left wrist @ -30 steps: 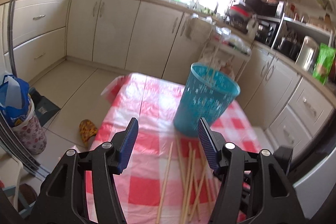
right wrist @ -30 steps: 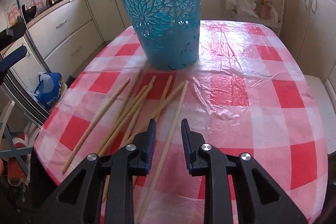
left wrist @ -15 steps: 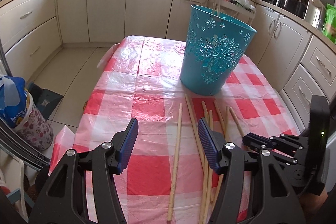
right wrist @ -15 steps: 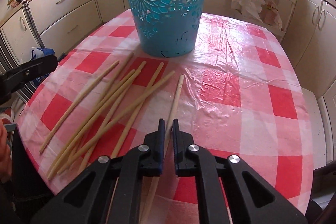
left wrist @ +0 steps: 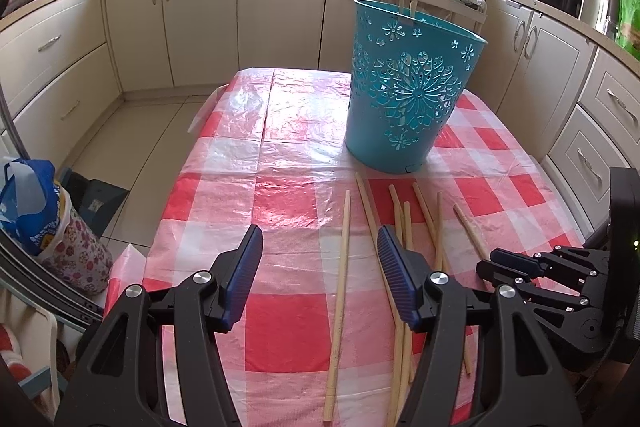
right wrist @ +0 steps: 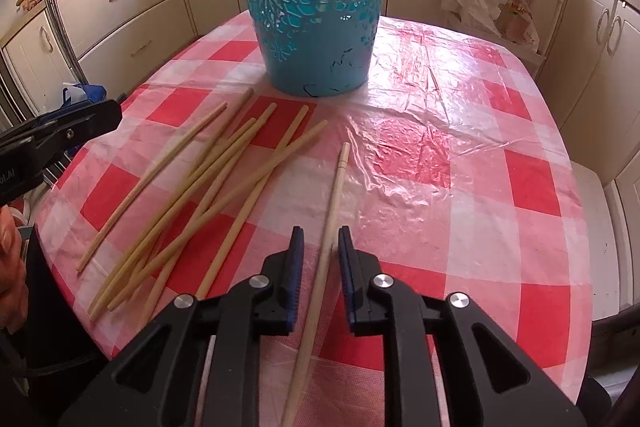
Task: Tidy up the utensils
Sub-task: 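Lower the left tool onto another chopstick and grasp it while the right tool grasps one too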
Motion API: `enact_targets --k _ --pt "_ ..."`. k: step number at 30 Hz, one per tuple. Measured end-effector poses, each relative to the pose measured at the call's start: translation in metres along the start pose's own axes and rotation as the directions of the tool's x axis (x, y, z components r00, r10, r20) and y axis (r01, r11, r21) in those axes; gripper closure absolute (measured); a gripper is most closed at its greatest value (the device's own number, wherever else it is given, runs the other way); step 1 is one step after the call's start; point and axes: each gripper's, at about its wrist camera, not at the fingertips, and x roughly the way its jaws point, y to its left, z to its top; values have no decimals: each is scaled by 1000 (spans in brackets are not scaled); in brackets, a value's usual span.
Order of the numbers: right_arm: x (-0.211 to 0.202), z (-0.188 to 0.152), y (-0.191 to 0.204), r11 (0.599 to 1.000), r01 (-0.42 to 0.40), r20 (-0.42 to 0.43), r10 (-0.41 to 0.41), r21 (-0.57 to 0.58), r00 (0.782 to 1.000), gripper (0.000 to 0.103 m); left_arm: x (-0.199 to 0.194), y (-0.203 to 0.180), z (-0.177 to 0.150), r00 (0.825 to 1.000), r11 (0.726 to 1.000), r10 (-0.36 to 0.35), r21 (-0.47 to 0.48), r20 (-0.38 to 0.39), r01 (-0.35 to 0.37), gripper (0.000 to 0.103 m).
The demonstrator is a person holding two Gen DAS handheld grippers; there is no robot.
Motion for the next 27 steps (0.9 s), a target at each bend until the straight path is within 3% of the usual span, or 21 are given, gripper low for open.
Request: enact_targets --k 27 --pt "6 6 1 1000 7 18 -6 -14 1000 85 27 6 -11 997 1000 23 -8 -78 -24 45"
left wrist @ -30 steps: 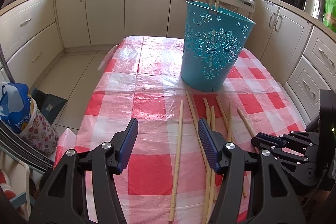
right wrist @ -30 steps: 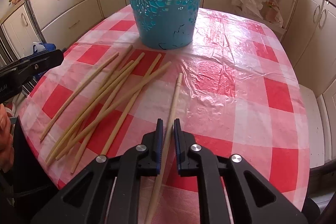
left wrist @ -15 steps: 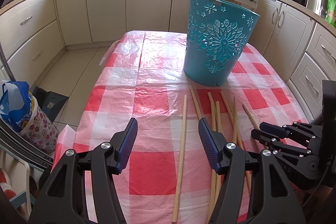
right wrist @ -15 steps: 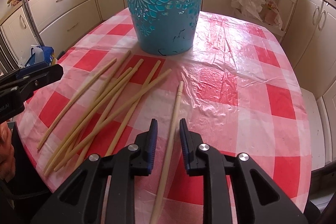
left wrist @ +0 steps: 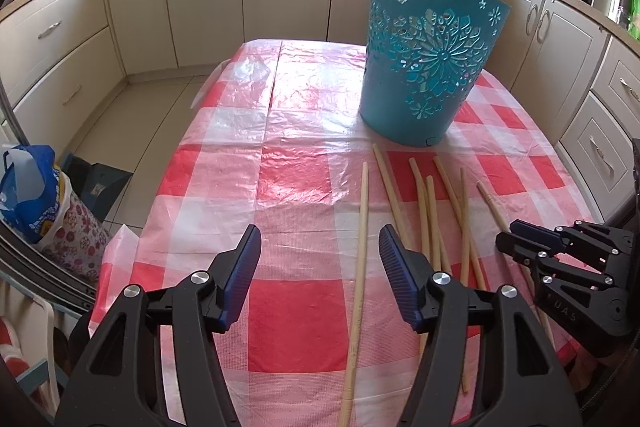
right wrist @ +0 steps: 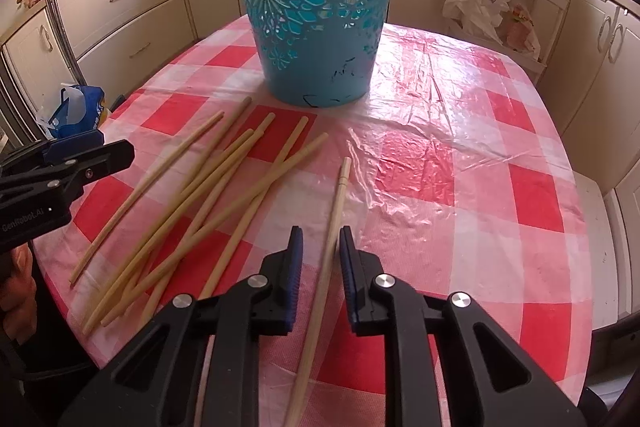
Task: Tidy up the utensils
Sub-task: 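Lower the left tool onto another chopstick and grasp it while the right tool grasps one too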
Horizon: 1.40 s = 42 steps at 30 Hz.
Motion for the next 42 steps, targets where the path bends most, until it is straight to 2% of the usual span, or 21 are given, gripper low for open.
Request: enact_targets --k 9,16,23,27,32,34,35,36,37,38,40,42 --pt "0 0 -3 1000 -1 -14 1 -5 1000 85 10 7 -2 999 1000 -8 -24 -39 7 45" --pt "1 1 -4 1000 -6 -9 6 -2 1000 85 18 -12 12 999 997 7 72 -37 -5 45" --pt "2 3 -5 1000 -11 -16 11 -10 1000 85 44 -33 19 991 983 68 175 -113 -48 46" --pt "3 6 -6 1000 -19 -31 19 -17 999 85 44 -37 20 992 980 62 195 -112 -39 55" --pt "4 8 -4 999 -16 -51 14 -40 999 85 41 -42 18 987 971 80 236 -140 -46 55" --pt "4 8 -3 999 -13 -52 10 -45 999 85 42 -40 17 989 973 64 228 -135 -32 56" --pt "4 8 -3 999 -15 -51 12 -43 999 88 43 -39 18 989 975 32 222 -147 2 70" --pt "4 8 -3 999 -21 -51 19 -39 999 91 43 -40 18 988 975 11 220 -156 24 88" --pt "3 7 -3 999 -26 -51 24 -34 998 96 43 -42 19 988 973 16 228 -157 20 95" --pt "3 7 -2 999 -18 -49 16 -33 999 97 43 -44 19 988 971 16 237 -153 21 98" --pt "2 6 -3 999 -22 -49 21 -24 999 97 40 -42 19 987 976 -42 206 -156 74 98" --pt "2 5 -4 999 -25 -52 24 -21 998 97 39 -38 18 985 978 -52 192 -164 84 98"
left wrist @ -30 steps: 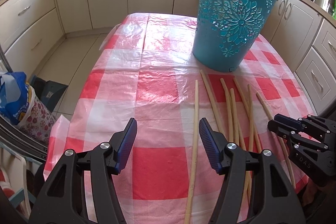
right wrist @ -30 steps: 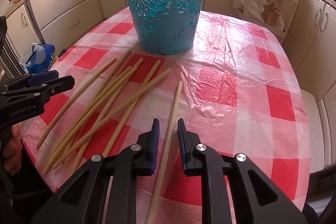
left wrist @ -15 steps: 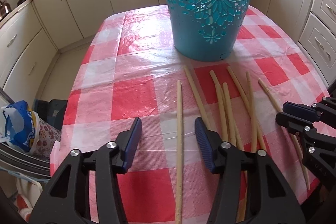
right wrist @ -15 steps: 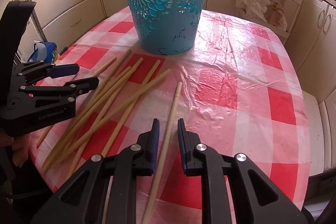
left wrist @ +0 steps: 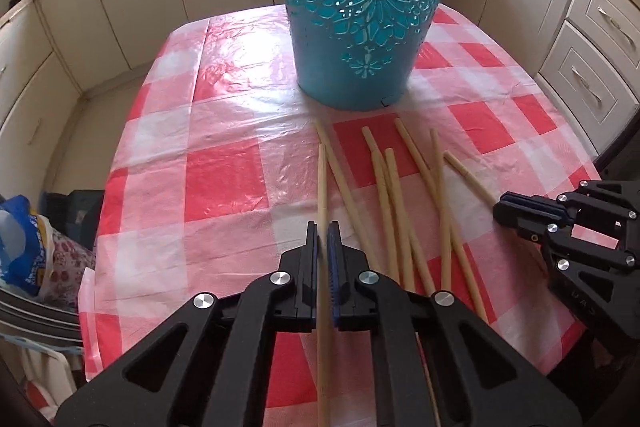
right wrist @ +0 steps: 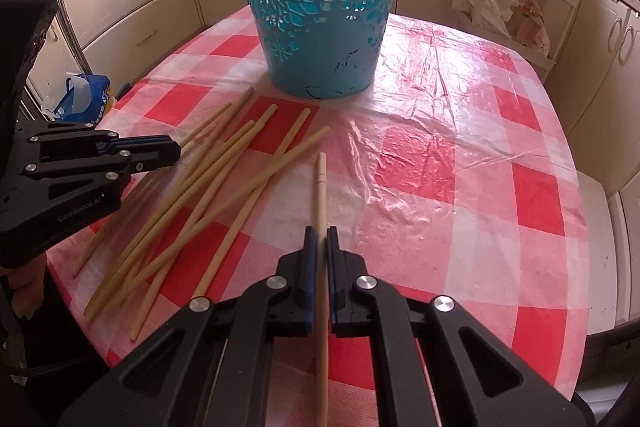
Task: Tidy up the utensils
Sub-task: 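Lift the chopstick into the teal bin and open the left tool while the right tool lifts its chopstick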
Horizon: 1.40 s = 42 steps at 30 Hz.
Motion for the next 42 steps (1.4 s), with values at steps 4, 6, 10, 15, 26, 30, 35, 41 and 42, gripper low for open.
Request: enact_targets --k 4,6,10,15,26,30,35,41,42 --pt "0 2 0 1000 -1 -21 0 -18 1000 97 1 11 -2 999 999 -38 -36 -21 38 98" --pt "0 3 2 999 3 -24 -3 -32 1000 97 0 12 -2 998 998 -51 -39 -27 49 97" --pt "0 1 1 999 -3 -16 2 -32 1000 97 -1 13 -4 998 998 -54 -21 -23 54 98" --pt "-4 0 -3 1000 -13 5 13 10 1000 97 -7 19 -4 995 995 -95 -39 -13 95 98" --pt "0 1 6 997 24 -30 -27 -73 999 97 -7 6 -8 999 997 -6 76 -31 9 98" --pt "-5 -2 0 1000 -2 7 2 1 1000 97 -22 8 -6 999 998 -36 43 29 35 98" --pt "-32 -11 -13 983 -107 228 70 151 971 97 -101 22 1 916 986 -143 -21 375 163 98" --pt "-45 -8 -21 962 -126 377 26 243 926 97 -171 20 39 744 974 -165 -13 647 227 98" --pt "-42 -7 -23 958 -125 379 19 257 925 97 -178 18 48 720 973 -162 -11 675 230 98"
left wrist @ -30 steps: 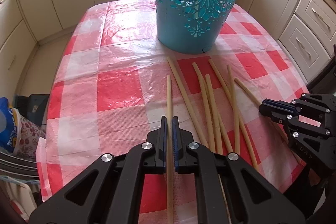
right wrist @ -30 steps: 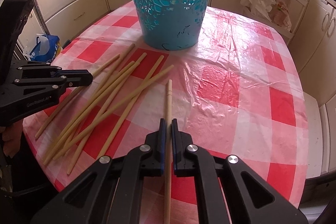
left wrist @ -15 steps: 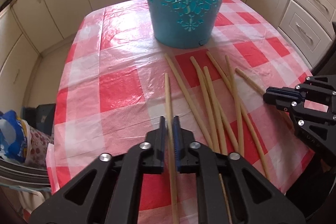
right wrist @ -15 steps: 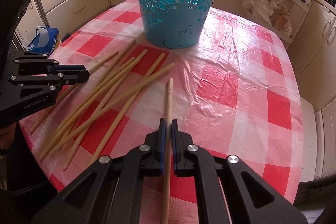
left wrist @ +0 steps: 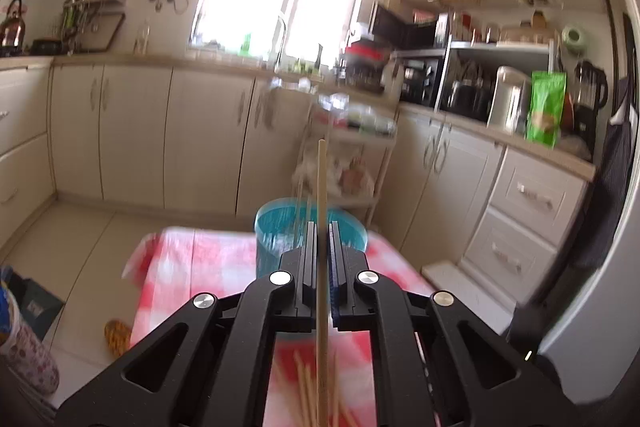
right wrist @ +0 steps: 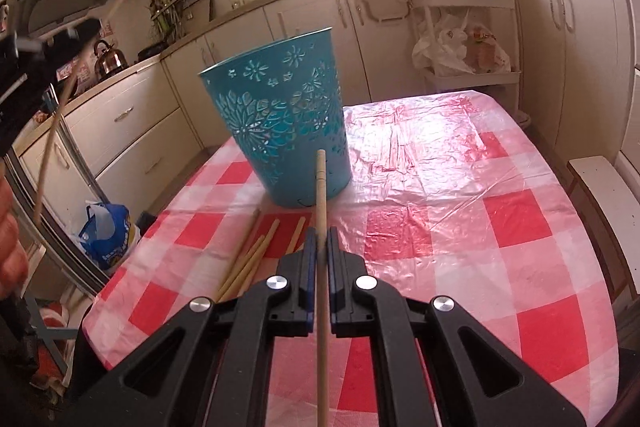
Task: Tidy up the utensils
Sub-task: 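Lift the chopstick into the teal bin and open the left tool while the right tool lifts its chopstick, then carry the held chopstick over the teal bin and open the right tool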
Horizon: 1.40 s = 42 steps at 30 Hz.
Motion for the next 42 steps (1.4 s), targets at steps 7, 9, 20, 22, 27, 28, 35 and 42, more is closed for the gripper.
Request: enact_targets --k 7,9,20,22,27,28,35,42 --pt "9 5 -19 997 32 33 -35 69 999 97 32 -8 52 989 999 23 -32 148 -18 98" --pt "8 4 -19 997 31 43 -34 67 999 97 41 -8 66 983 999 36 -46 182 -28 98" --pt "3 2 -18 998 17 67 -20 56 998 97 108 15 77 975 986 101 -153 198 -71 99" --pt "3 1 -15 999 18 71 -21 42 997 97 116 21 74 974 981 113 -180 198 -77 98" --pt "3 1 -15 999 8 69 -11 42 998 97 137 26 61 973 974 148 -195 175 -113 98" --pt "2 1 -16 999 5 74 -8 47 997 97 141 25 56 975 975 156 -185 160 -126 98" --pt "-1 3 -23 996 -16 92 8 85 996 97 161 24 11 981 976 191 -112 13 -189 98" --pt "-6 4 -26 994 -26 109 15 103 994 97 138 21 -15 981 980 187 -53 -54 -189 58"
